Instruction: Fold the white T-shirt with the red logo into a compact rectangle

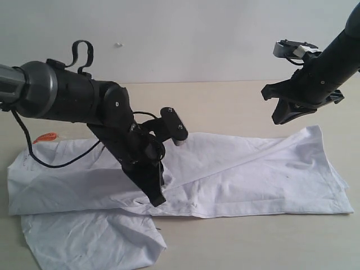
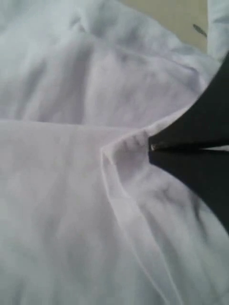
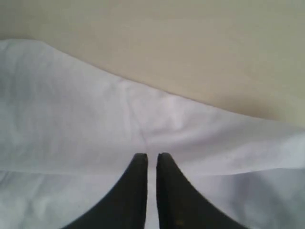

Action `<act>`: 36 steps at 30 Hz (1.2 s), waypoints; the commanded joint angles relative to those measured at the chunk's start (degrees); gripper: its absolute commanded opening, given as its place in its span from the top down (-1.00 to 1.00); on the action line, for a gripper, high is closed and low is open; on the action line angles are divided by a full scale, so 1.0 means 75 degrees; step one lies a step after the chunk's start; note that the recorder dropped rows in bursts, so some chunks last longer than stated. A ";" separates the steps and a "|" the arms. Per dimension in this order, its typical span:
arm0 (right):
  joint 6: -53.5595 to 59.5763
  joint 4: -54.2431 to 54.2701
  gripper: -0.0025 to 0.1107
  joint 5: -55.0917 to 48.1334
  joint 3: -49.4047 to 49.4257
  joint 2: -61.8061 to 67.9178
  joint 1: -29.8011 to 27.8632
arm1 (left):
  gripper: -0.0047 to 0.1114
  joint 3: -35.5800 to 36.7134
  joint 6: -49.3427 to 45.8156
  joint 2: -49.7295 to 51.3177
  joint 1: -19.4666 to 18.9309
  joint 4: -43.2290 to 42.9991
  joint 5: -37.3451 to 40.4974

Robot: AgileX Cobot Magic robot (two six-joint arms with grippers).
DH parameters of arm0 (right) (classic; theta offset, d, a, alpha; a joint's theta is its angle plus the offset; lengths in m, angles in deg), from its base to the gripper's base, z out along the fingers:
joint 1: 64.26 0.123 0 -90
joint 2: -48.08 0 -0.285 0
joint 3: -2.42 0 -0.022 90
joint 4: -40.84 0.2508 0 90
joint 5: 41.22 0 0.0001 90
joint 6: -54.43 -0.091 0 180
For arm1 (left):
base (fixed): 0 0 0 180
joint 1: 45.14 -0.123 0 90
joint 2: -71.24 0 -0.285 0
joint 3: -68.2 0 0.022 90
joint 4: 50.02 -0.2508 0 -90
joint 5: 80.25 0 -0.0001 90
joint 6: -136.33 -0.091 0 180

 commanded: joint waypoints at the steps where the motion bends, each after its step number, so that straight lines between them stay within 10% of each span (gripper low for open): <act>1: 0.0077 0.0068 0.80 -0.0003 0.0014 -0.0088 0.0018 | 0.91 0.0008 0.0046 -0.0865 -0.0012 0.0209 0.0011; 8: 0.0077 0.0097 0.80 -0.0058 0.0014 -0.0088 0.0018 | 0.55 0.0065 0.0323 -0.1277 -0.0292 -0.0098 0.0841; 14: 0.0077 0.0215 0.80 -0.0109 0.0014 -0.0088 0.0018 | 0.29 0.1037 0.1010 -0.0886 -0.1864 -0.0544 0.0373; 36: 0.0099 0.0171 0.80 0.0159 0.0014 -0.0088 0.0018 | 0.28 0.0038 0.0534 -0.0262 -0.1863 -0.0686 -0.0855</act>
